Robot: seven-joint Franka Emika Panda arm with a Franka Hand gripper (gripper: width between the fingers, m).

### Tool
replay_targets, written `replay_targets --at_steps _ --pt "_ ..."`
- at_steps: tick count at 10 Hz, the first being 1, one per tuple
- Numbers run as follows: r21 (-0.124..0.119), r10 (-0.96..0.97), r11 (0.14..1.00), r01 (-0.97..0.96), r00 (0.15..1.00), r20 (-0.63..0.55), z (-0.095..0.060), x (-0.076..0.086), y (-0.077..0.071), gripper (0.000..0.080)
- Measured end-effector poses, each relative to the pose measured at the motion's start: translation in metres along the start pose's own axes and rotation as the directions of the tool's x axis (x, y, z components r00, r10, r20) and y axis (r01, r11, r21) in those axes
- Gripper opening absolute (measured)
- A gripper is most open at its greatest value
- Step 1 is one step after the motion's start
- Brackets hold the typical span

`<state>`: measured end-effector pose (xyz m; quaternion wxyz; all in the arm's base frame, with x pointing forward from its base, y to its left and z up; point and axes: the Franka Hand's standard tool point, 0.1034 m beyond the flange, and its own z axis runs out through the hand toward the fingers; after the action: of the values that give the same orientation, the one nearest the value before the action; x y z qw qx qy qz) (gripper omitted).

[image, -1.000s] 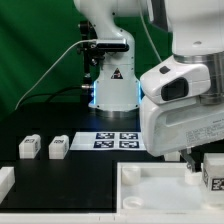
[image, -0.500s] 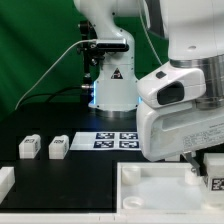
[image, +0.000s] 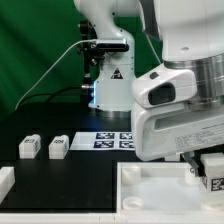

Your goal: Assemble one leg

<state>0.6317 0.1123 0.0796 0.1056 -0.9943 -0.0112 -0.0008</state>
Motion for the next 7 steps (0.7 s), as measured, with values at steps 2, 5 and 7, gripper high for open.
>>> replay_targets --at_steps 2,5,7 --pt "0.046 0.299 0.954 -0.296 0.952 -0.071 0.0001 -0.0043 0.0008 0.0298" --pt "0.121 0.717 0.693 -0.710 0.697 -0.016 0.0013 -0.0068 -0.0007 0.0299" --pt "0.124 0.825 0.560 -0.819 0.565 0.006 0.0022 -0.0072 -0.0012 0.0300"
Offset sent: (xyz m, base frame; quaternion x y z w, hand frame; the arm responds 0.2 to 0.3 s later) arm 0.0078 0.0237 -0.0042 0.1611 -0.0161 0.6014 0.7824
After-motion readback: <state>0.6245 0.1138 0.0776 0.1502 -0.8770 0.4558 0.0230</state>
